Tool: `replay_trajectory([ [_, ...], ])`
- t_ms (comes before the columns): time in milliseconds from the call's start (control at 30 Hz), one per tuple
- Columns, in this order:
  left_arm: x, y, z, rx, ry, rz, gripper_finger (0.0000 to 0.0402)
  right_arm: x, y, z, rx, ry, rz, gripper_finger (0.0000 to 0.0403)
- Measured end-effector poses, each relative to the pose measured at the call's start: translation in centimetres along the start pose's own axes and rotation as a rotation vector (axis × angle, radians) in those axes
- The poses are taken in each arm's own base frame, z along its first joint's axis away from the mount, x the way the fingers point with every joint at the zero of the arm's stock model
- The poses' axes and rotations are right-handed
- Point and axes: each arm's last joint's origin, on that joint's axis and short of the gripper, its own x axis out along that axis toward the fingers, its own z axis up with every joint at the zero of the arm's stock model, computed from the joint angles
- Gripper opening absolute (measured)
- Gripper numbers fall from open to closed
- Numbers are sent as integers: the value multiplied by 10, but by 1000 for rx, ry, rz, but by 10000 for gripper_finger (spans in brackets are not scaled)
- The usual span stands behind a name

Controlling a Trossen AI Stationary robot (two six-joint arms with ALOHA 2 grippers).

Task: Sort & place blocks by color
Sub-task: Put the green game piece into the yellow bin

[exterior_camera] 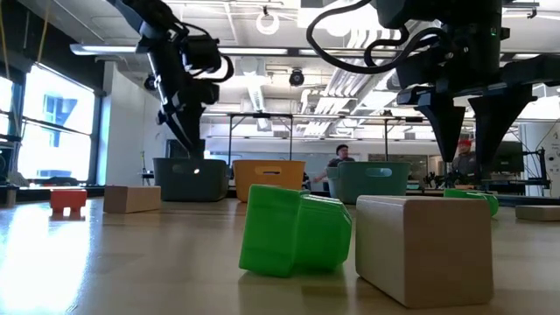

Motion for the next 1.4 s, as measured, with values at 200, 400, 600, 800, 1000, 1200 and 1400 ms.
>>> replay_trajectory([
  [200,-17,-10,6,35,-66,-13,175,3,0,2,2,5,1,197],
  [400,-25,-19,8,63,-95,-23,175,4,0,2,12,15,0,197],
  [600,-25,-23,8,75,-94,-29,175,5,0,4,-27,3,-11,198],
  [800,-25,-24,7,72,-91,-30,174,13,1,7,-46,31,-9,222],
  [1000,-25,-24,6,70,-79,-29,174,28,7,12,-95,91,-14,240],
  [1200,-25,-23,5,70,-68,-13,174,43,10,17,-121,143,-41,240],
  [1400,-25,-23,5,70,-68,-13,174,55,11,19,-124,185,-50,238],
])
